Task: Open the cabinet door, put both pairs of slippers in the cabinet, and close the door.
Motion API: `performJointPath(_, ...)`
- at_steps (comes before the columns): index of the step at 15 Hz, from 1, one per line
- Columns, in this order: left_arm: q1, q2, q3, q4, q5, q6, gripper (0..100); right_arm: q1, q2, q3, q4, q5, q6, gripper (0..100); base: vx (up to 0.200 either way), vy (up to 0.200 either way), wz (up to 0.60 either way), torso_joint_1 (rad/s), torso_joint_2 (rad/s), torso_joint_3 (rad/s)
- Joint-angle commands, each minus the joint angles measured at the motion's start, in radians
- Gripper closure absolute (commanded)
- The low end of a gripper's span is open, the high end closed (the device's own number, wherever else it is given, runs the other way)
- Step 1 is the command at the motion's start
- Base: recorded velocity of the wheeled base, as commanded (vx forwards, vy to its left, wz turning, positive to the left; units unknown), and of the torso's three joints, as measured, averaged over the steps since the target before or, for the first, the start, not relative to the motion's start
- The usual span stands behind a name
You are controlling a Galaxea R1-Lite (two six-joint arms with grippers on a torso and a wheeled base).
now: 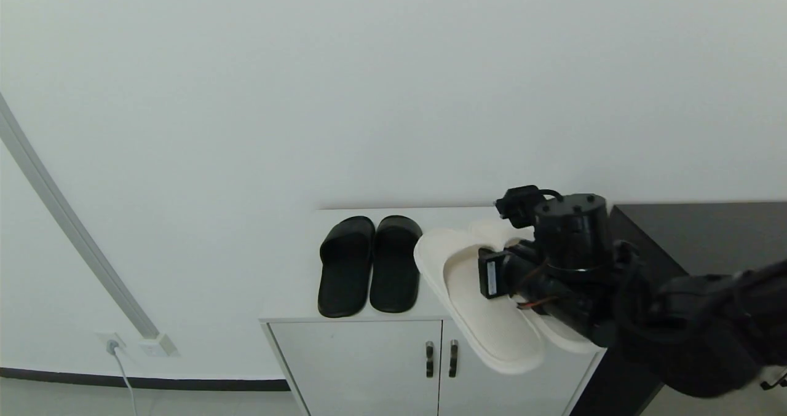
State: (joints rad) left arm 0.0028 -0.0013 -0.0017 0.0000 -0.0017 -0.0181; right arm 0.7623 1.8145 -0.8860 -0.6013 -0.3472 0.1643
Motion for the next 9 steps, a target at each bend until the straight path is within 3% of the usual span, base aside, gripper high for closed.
performJointPath(1, 0.000, 0.001, 0.000, 0.000, 0.000, 0.000, 100, 0.069, -0.274, 0.203, 0.000, 0.163, -0.023, 100, 0.000, 0.000, 0.00, 0.000, 0.00, 0.000)
performJointPath(5, 0.000, 0.001, 0.000, 0.000, 0.000, -0.002, 100, 0.083, -0.408, 0.331, 0.024, 0.344, -0.032, 100, 0.000, 0.000, 0.00, 0.000, 0.00, 0.000)
performJointPath(9, 0.000, 0.001, 0.000, 0.000, 0.000, -0.002, 100, 0.083, -0.360, 0.360, 0.024, 0.356, -0.032, 100, 0.000, 0.000, 0.00, 0.000, 0.00, 0.000)
